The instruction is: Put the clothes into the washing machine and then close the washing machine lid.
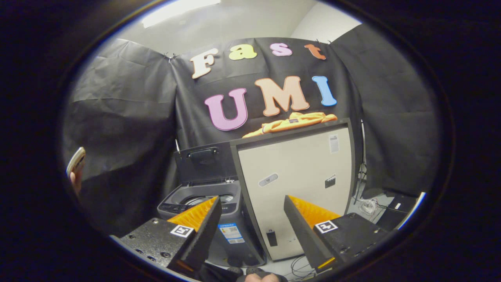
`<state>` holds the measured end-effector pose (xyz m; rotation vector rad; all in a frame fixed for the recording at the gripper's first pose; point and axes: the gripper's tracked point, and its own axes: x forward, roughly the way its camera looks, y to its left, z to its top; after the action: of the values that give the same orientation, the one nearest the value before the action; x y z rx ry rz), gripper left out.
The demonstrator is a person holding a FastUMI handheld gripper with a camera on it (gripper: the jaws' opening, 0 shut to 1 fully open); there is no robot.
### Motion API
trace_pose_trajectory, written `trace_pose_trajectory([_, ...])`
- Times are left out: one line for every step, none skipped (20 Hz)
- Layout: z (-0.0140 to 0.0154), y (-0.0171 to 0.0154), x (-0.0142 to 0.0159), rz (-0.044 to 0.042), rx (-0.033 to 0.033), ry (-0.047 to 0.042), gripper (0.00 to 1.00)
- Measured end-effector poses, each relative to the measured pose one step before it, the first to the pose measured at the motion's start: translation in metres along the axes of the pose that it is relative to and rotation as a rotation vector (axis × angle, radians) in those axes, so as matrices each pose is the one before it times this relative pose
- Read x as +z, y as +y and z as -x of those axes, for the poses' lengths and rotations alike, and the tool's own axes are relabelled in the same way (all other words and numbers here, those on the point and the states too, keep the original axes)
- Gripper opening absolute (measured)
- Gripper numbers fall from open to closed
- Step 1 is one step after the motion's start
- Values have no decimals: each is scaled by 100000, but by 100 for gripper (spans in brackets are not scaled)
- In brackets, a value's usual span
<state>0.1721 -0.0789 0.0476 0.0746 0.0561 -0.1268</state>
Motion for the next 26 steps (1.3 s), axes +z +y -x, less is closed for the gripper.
trace_pose_trajectory([-544, -158, 751, 562, -502, -888, 97])
trace_pose_trajectory([-598, -243, 636, 1358, -809, -127, 97])
trace_pose_trajectory([-748, -398, 370, 2003, -1276, -34, 97])
trace_pose_trajectory([-739, -390, 562, 2232, -926, -521, 97])
trace_pose_trajectory([-742, -225, 633, 1816, -636, -604, 97])
trace_pose_trajectory([-661, -210, 548, 1278, -520, -363, 97])
trace_pose_trajectory([-596, -156, 478, 885, -219, -210, 97])
trace_pose_trajectory([-771, -223, 570, 746, 287, -402, 97])
trace_pose_trajectory([-764, -195, 642, 1153, -52, -505, 97])
trace_pose_trajectory([-609, -363, 532, 1464, -689, -314, 97])
trace_pose_trajectory([-570, -279, 774, 1505, -710, -932, 97])
trace_pose_trajectory([-618, -213, 907, 900, -664, -1082, 97])
trace_pose_trajectory([-896, -298, 372, -117, -912, 486, 97])
trace_pose_trajectory([-967, -267, 203, -1105, -213, 1204, 97])
trace_pose_trajectory([-857, -123, 196, -1079, -193, 1305, 97])
trace_pose_trajectory([-805, -417, 555, -308, -858, 311, 97])
trace_pose_trajectory([-918, -520, 680, 576, -878, 279, 97])
trace_pose_trajectory([-839, -477, 272, 1031, -1065, 769, 97])
trace_pose_trajectory([-929, -453, 231, 1032, -1072, 689, 97])
trace_pose_trajectory([-836, -403, 212, 346, -1025, 851, 97])
trace_pose_trajectory([-810, -227, 223, 353, -104, 269, 97])
trace_pose_trajectory([-762, -242, 300, 171, -459, 180, 97])
trace_pose_trajectory([-793, -270, 361, -25, -94, 175, 97])
trace_pose_trajectory([-826, -318, 227, -41, -583, 889, 97])
trace_pose_trajectory([-767, -504, 122, 401, -703, 1362, 97])
trace_pose_trajectory([-710, -624, 369, 123, -1554, 1080, 97])
